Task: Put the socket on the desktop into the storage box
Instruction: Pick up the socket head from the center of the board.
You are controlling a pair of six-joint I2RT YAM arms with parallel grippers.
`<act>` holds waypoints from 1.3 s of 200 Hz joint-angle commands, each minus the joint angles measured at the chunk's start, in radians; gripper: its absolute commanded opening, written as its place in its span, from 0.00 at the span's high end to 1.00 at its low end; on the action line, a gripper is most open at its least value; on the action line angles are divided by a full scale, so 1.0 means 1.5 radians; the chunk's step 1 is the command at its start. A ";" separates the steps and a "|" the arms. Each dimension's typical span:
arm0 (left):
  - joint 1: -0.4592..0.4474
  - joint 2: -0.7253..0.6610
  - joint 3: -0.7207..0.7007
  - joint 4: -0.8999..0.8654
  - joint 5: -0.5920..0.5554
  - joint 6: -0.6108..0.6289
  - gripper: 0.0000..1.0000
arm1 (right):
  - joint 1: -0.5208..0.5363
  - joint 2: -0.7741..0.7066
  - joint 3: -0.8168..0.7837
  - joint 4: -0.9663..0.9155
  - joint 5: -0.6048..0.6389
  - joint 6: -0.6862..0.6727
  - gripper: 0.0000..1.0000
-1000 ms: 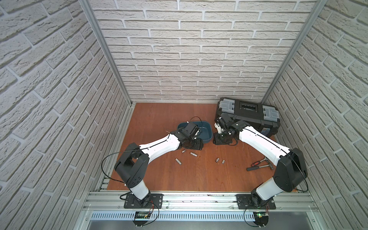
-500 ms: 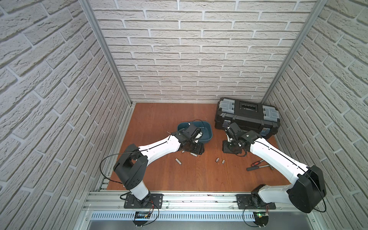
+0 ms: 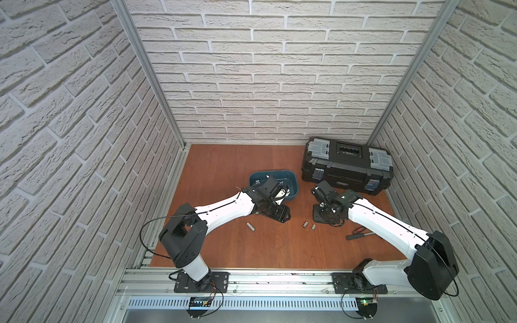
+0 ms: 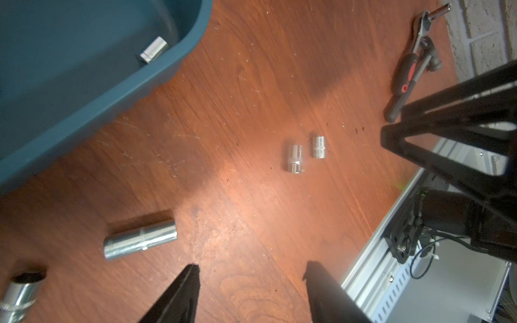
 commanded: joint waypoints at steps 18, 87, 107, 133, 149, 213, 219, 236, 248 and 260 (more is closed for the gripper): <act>-0.003 0.012 -0.008 0.014 0.027 0.031 0.35 | 0.005 0.047 -0.013 0.044 0.012 0.021 0.59; -0.004 0.009 -0.017 0.015 0.015 0.032 0.35 | 0.001 0.100 -0.038 0.085 0.002 0.029 0.60; -0.003 0.005 -0.024 0.020 0.011 0.028 0.35 | 0.001 0.104 -0.047 0.094 0.000 0.032 0.60; -0.003 -0.001 -0.033 0.023 0.006 0.025 0.35 | 0.001 0.107 -0.060 0.103 -0.002 0.036 0.60; -0.003 -0.001 -0.037 0.025 0.004 0.023 0.35 | 0.000 0.113 -0.065 0.110 -0.004 0.039 0.60; -0.003 -0.012 -0.054 0.034 -0.005 0.015 0.35 | 0.001 0.123 -0.081 0.133 -0.017 0.045 0.64; -0.003 -0.013 -0.056 0.035 -0.005 0.014 0.35 | 0.000 0.126 -0.082 0.135 -0.017 0.045 0.64; -0.003 -0.016 -0.059 0.036 -0.007 0.012 0.35 | 0.000 0.132 -0.083 0.139 -0.020 0.047 0.66; -0.003 -0.017 -0.060 0.037 -0.008 0.011 0.35 | 0.001 0.134 -0.087 0.145 -0.023 0.047 0.67; -0.003 -0.020 -0.062 0.038 -0.009 0.010 0.35 | 0.000 0.135 -0.090 0.147 -0.024 0.048 0.68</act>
